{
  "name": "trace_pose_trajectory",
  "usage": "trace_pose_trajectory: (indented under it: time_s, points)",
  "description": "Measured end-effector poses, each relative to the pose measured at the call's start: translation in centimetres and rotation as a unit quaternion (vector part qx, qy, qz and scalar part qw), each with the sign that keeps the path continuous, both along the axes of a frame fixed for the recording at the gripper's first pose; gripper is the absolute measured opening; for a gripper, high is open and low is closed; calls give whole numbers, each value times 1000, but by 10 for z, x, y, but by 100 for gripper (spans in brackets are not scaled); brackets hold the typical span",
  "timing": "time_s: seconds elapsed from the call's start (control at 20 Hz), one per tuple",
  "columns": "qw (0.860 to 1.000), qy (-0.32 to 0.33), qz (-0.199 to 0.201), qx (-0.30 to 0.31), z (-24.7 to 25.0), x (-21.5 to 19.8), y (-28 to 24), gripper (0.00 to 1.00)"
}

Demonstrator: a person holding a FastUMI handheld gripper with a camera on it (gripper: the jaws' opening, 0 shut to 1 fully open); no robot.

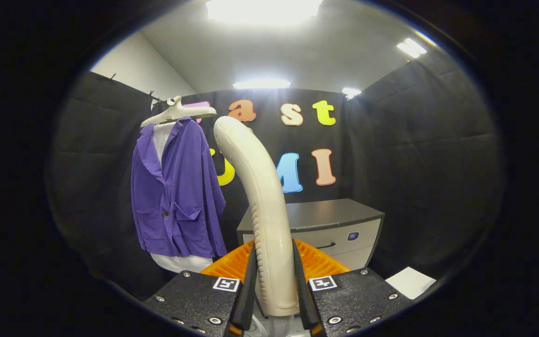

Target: Iron the clothes twice with a garment steamer, once on the left side and once on the right side.

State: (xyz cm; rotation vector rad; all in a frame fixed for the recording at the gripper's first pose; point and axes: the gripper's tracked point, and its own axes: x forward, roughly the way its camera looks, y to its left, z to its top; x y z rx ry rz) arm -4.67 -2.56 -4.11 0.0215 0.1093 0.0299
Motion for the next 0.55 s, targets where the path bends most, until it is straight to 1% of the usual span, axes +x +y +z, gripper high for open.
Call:
trace_pose_trajectory:
  time_s: [0.15, 0.3, 0.55]
  points:
    - [1000, 2, 5, -3, -3, 1, 3, 40]
    - [1000, -11, 3, -21, 1, 3, 3, 40]
    - [1000, -7, 14, -20, -4, 2, 8, 40]
